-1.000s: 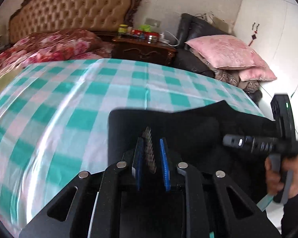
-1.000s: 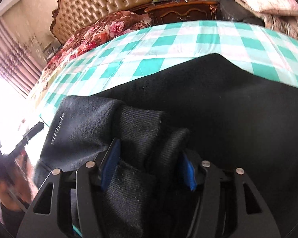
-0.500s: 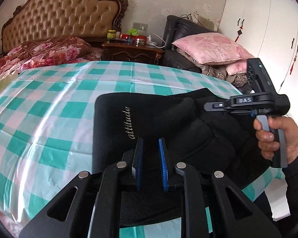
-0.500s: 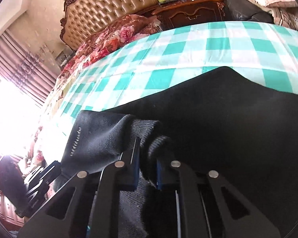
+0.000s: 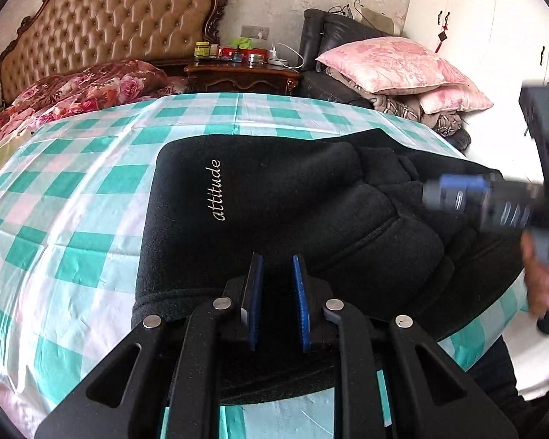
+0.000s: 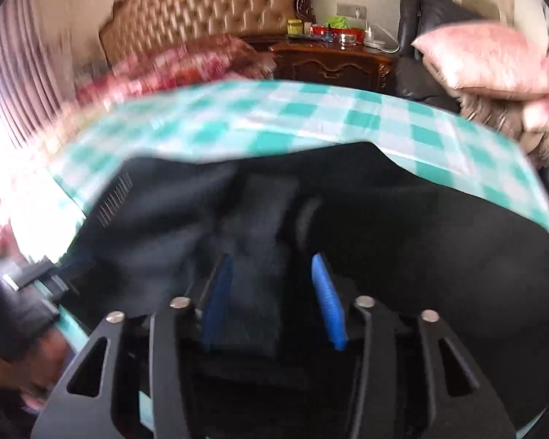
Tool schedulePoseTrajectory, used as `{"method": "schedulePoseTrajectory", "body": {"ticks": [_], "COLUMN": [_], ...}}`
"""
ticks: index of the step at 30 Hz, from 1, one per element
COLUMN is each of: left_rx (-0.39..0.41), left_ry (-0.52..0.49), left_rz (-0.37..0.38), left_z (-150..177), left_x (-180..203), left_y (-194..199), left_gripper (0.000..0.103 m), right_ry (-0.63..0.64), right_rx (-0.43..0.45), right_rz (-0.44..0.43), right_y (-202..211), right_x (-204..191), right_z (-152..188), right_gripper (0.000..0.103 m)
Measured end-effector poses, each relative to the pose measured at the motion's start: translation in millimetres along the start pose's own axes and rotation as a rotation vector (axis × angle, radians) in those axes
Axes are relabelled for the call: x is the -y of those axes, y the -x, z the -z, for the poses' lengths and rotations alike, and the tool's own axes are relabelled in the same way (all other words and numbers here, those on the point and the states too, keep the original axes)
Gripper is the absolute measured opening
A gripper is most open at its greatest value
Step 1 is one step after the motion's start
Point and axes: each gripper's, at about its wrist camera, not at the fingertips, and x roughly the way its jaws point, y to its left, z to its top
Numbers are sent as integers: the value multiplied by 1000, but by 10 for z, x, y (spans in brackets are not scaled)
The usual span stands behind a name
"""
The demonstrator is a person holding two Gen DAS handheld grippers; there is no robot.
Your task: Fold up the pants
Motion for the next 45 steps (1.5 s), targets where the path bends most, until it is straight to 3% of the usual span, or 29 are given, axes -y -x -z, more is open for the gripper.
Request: {"method": "schedulePoseTrajectory", "body": {"ticks": [3,5,8,14,17,19,22,24,25,27,30,34,39,41,45], "left_rx": [30,22,-63,-12,-23,-52,-106,-219,-237,-219,-151,-124,-141,-189,-156], "left_ry": [-4,-4,36,41,44,55,75,83,104,150,164,115,38,7,-39], "left_rz": [-1,-28,-70,-80,-130,-108,-113,-104,-102,-99,-161,-108,-69,-83,-109], "left_z": [-57,-94,-64,-289,-518,-690,-944,-1066,-1097,-1205,-1258,-1029,-451,-244,-146], "left_x": [39,49,-40,-70,-147,-212,-357,-475,-546,-656,-654,-535,-361,-341,-319], "left_y": [78,65,-94,89,25,-103,-408,-751,-856,-893,-627,-237,62,42,229], "left_gripper": [18,18,19,19,19,19,19,19,19,18,19,19,19,21,23], "right_ry": [-119,-81,-41,-113,-62,-16,-60,-72,-78,-76,-67,-63,-50,-44,-32], "right_rx": [-25,-11,1,34,62,44,32,25,24,23,24,26,29,28,30], "right_rz": [-64,-43,-24,-79,-115,-68,-104,-113,-114,-107,-98,-89,-67,-61,-46], "right_y": [-63,-43,-18,87,104,-3,-34,-50,-52,-53,-44,-52,-34,-30,-29], "right_x": [202,163,111,220,91,6,93,116,121,91,58,51,9,-3,-27], "right_z": [167,197,218,146,133,177,167,184,191,215,232,232,237,236,227], "right_gripper": [56,57,57,57,57,56,57,60,60,60,60,60,60,60,60]}}
